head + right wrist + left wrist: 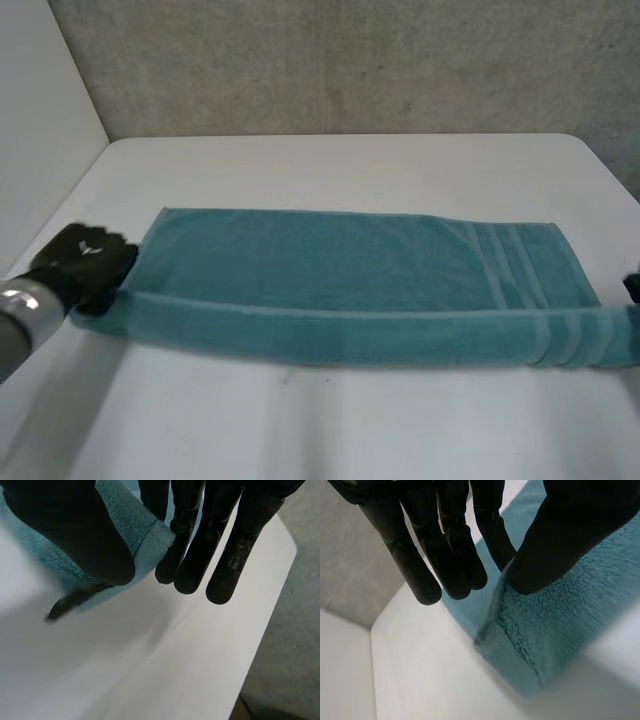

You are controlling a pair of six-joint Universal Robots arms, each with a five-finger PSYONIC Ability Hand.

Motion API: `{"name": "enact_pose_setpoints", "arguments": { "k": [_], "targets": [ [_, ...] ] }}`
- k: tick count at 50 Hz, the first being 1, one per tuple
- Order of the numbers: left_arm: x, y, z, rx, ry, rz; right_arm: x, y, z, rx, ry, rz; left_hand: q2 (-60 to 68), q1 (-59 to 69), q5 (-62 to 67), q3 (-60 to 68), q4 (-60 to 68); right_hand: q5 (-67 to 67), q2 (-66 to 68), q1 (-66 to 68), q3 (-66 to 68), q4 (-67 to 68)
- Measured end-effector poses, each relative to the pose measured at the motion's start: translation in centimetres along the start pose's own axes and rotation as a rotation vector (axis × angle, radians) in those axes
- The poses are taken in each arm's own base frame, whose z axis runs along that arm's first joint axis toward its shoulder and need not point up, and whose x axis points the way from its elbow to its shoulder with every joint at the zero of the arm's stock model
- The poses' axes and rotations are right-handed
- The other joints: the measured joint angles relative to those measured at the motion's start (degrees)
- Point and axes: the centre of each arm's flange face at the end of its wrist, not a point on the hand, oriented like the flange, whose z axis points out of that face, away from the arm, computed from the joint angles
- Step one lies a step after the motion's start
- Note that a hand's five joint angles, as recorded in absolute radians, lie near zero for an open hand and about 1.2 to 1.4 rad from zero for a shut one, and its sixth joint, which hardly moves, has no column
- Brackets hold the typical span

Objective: Fold the laundry

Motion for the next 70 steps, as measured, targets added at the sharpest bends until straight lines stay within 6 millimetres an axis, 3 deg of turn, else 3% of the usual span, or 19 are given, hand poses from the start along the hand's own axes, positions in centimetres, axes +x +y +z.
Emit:
{"name": "enact_pose_setpoints", "arguments": {
  "k": [2, 3, 5, 11, 18, 25, 32, 34, 36, 37, 38, 40, 44, 50, 51, 55, 58, 64, 70],
  "targets": [
    [0.2, -0.2, 2.1, 0.034, 0.007, 0.016, 0.0, -0.7, 1.5, 0.019, 0.012, 0.008, 0.0, 0.0, 0.0, 0.0, 0.0, 0.1, 0.0, 0.0, 0.0, 0.0],
    [0.2, -0.2, 2.1, 0.034, 0.007, 0.016, 0.0, -0.7, 1.5, 0.019, 0.012, 0.008, 0.0, 0.0, 0.0, 0.0, 0.0, 0.1, 0.0, 0.0, 0.0, 0.0],
    [0.2, -0.3, 5.0, 0.07, -0.001, 0.033, 0.0, -1.5, 3.4, 0.031, 0.038, 0.014, 0.0, 0.0, 0.0, 0.0, 0.0, 0.2, 0.0, 0.0, 0.0, 0.0],
    [-0.1, -0.4, 10.7, 0.112, -0.064, 0.062, 0.3, -3.1, 7.3, 0.066, 0.119, 0.01, 0.0, 0.0, 0.0, 0.0, 0.0, 0.3, 0.0, 0.0, 0.0, 0.0],
    [-0.5, -0.1, 15.4, 0.159, -0.15, 0.084, 1.0, -5.1, 11.0, 0.159, 0.242, 0.011, 0.0, 0.0, 0.0, 0.0, 0.0, 0.3, 0.0, 0.0, 0.0, 0.0],
    [-0.9, -0.1, 17.8, 0.227, -0.21, 0.104, 1.1, -6.8, 13.7, 0.242, 0.332, 0.008, 0.0, 0.0, 0.0, 0.0, 0.0, 0.3, 0.0, 0.0, 0.0, 0.0],
    [0.2, -0.3, 19.0, 0.305, -0.213, 0.127, -0.8, -7.9, 16.3, 0.278, 0.341, -0.009, 0.0, 0.0, 0.0, 0.0, 0.0, 0.0, -0.3, 0.0, -0.4, -0.5],
    [0.4, -0.3, 19.1, 0.314, -0.209, 0.13, -1.1, -7.9, 16.5, 0.275, 0.341, -0.009, 0.0, 0.0, 0.0, 0.0, 0.0, -6.9, -8.4, -6.1, -8.6, -9.0],
    [1.2, -0.3, 19.1, 0.335, -0.195, 0.139, -1.6, -8.0, 16.7, 0.263, 0.35, -0.007, -21.6, -20.5, -18.5, -20.0, -20.4, -23.1, -26.9, -23.0, -25.8, -26.1],
    [1.2, -0.3, 19.1, 0.335, -0.195, 0.139, -1.6, -8.0, 16.7, 0.263, 0.35, -0.007, -21.6, -20.5, -18.5, -20.0, -20.4, -23.1, -26.9, -23.0, -25.8, -26.1],
    [1.7, -0.2, 19.1, 0.345, -0.186, 0.146, -1.7, -8.0, 16.8, 0.26, 0.355, -0.005, -35.4, -34.8, -33.1, -34.8, -35.5, -41.2, -44.9, -38.3, -44.7, -44.0],
    [2.2, -0.2, 18.9, 0.357, -0.18, 0.154, -1.9, -8.1, 16.7, 0.259, 0.373, 0.001, -42.9, -41.0, -40.1, -41.7, -42.6, -51.9, -53.9, -43.7, -54.4, -54.5],
    [2.6, -0.7, 18.0, 0.382, -0.189, 0.171, -1.5, -8.8, 16.0, 0.294, 0.411, 0.019, -52.2, -47.5, -49.9, -51.5, -52.2, -52.9, -54.9, -43.9, -55.6, -55.1],
    [2.2, -1.7, 16.8, 0.397, -0.207, 0.179, -0.3, -10.1, 14.1, 0.345, 0.453, 0.044, -52.8, -47.8, -50.6, -52.3, -52.7, -52.9, -54.9, -43.9, -55.6, -55.1],
    [1.8, -2.5, 15.6, 0.401, -0.22, 0.179, 0.6, -11.0, 12.3, 0.378, 0.475, 0.068, -52.8, -47.8, -50.7, -52.3, -52.7, -52.9, -54.9, -43.9, -55.6, -55.1],
    [1.0, -3.7, 12.8, 0.395, -0.238, 0.17, 1.4, -11.9, 8.9, 0.411, 0.476, 0.109, -53.0, -47.9, -50.7, -52.3, -52.9, -52.9, -54.9, -43.9, -55.6, -55.1],
    [0.9, -4.1, 11.3, 0.387, -0.242, 0.162, 1.2, -11.9, 7.5, 0.41, 0.452, 0.119, -53.1, -48.2, -51.0, -52.3, -53.1, -52.9, -54.9, -43.9, -55.6, -55.1],
    [1.6, -4.2, 7.0, 0.362, -0.214, 0.096, -0.8, -10.7, 5.0, 0.345, 0.311, 0.131, -53.2, -48.2, -51.1, -52.3, -53.2, -52.9, -54.9, -43.9, -55.6, -55.1],
    [3.0, -4.0, 4.1, 0.342, -0.151, -0.045, -2.6, -7.3, 3.9, 0.188, 0.15, 0.177, -53.2, -48.2, -51.1, -52.3, -53.2, -52.6, -54.4, -43.7, -54.9, -54.9]
  ]
}}
